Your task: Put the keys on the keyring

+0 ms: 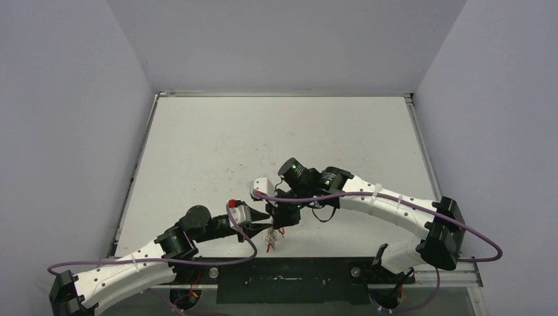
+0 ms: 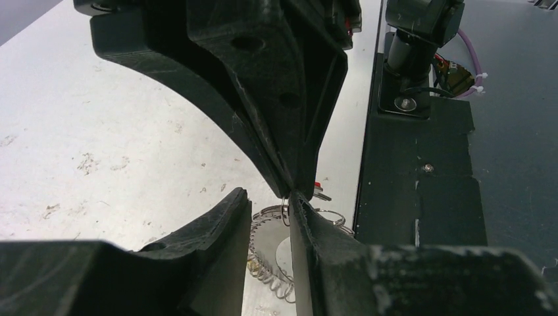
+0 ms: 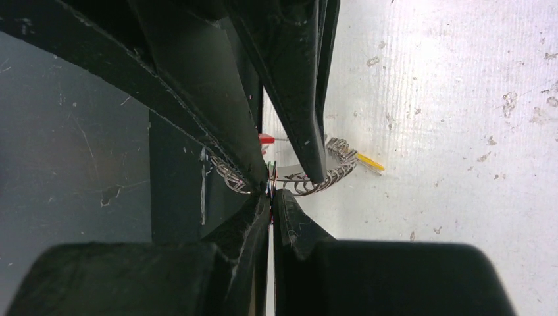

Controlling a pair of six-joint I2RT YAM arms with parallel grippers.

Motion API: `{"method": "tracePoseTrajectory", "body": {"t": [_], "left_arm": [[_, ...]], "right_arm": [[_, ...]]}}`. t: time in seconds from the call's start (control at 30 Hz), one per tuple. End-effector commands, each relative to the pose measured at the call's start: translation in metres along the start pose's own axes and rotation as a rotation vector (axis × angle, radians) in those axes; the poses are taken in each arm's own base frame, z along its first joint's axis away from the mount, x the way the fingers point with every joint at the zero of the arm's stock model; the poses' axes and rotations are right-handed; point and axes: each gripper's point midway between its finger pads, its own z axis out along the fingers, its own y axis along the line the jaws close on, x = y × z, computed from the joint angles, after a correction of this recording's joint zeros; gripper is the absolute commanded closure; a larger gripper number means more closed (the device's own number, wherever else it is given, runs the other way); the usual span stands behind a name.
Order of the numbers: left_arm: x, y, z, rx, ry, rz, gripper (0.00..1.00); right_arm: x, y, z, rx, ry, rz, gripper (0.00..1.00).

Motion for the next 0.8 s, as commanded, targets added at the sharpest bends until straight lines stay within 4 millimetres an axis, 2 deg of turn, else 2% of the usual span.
{"method": "tracePoseTrajectory", "body": {"t": [0.0, 0.4, 0.67, 0.77], "left_arm": [[-0.016, -0.004, 0.004, 0.028, -0.072, 0.007, 0.75], [-0.004, -0.007, 0.002, 0.045, -0.007, 0.003, 0.76], [-0.007, -0.010, 0.006, 0.063, -0.027, 0.005, 0.92], [-0.006, -0.010, 0.007, 0.066, -0.018, 0.006, 0.94]], "right_arm": [[-0.027, -0.001, -0.004, 0.013, -0.068, -0.038, 1.00], [-0.028, -0.001, -0.005, 0.013, -0.071, -0.039, 1.00], [-0.029, 0.000, -0.003, 0.007, -0.074, -0.040, 1.00], [-0.030, 0.000, -0.003, 0.008, -0.074, -0.040, 1.00]]}}
